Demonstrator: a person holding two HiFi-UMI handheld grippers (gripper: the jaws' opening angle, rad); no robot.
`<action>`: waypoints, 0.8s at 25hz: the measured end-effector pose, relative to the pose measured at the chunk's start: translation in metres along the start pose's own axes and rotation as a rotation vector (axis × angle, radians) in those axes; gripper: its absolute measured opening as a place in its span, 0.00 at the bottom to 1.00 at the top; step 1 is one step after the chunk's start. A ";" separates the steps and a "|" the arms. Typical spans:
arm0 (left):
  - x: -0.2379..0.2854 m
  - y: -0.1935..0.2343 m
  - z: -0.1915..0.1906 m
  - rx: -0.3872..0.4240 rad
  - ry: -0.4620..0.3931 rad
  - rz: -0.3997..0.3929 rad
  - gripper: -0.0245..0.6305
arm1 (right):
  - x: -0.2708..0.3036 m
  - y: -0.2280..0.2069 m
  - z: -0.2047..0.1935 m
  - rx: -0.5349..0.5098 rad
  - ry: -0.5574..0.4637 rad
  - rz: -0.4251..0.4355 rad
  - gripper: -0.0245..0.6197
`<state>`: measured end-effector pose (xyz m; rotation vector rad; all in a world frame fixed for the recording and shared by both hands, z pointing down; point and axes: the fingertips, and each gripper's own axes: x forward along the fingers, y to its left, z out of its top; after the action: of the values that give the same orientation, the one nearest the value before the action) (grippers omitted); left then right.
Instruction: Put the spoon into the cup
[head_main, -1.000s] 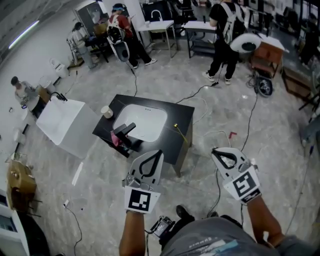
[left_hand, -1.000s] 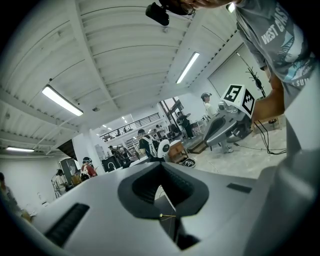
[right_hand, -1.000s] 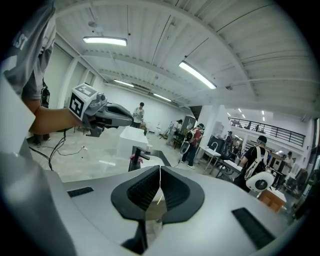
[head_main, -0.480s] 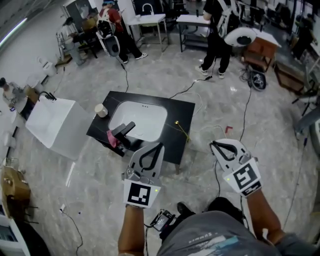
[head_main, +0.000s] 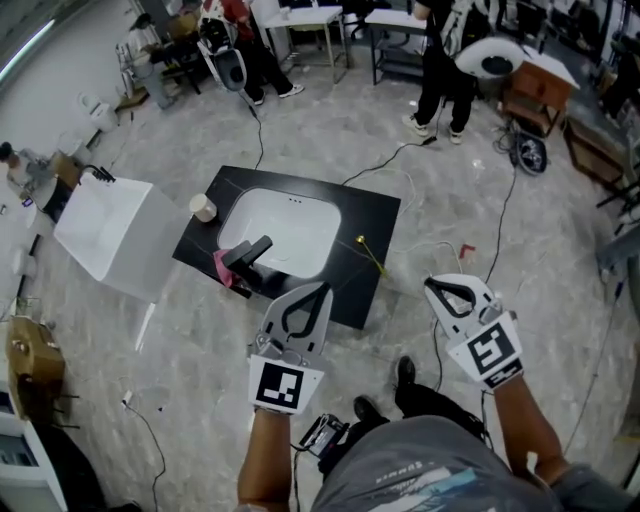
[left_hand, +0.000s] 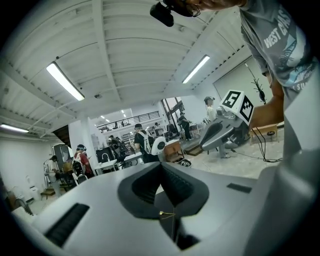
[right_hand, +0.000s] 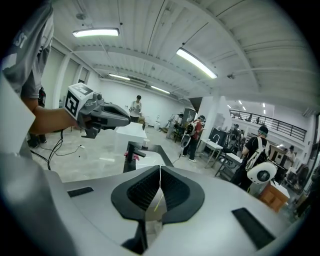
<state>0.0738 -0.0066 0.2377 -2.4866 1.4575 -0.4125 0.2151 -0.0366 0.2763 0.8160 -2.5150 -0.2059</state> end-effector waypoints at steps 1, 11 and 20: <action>0.004 0.001 -0.001 -0.015 0.006 0.007 0.04 | 0.005 -0.004 0.000 0.002 -0.005 0.014 0.09; 0.069 0.007 -0.002 -0.042 0.113 0.091 0.04 | 0.040 -0.076 -0.006 -0.004 -0.075 0.116 0.09; 0.099 0.021 -0.018 0.027 0.156 0.133 0.04 | 0.091 -0.090 -0.031 -0.002 -0.065 0.203 0.09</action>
<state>0.0965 -0.1043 0.2601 -2.3652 1.6528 -0.6076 0.2125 -0.1624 0.3143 0.5566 -2.6366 -0.1685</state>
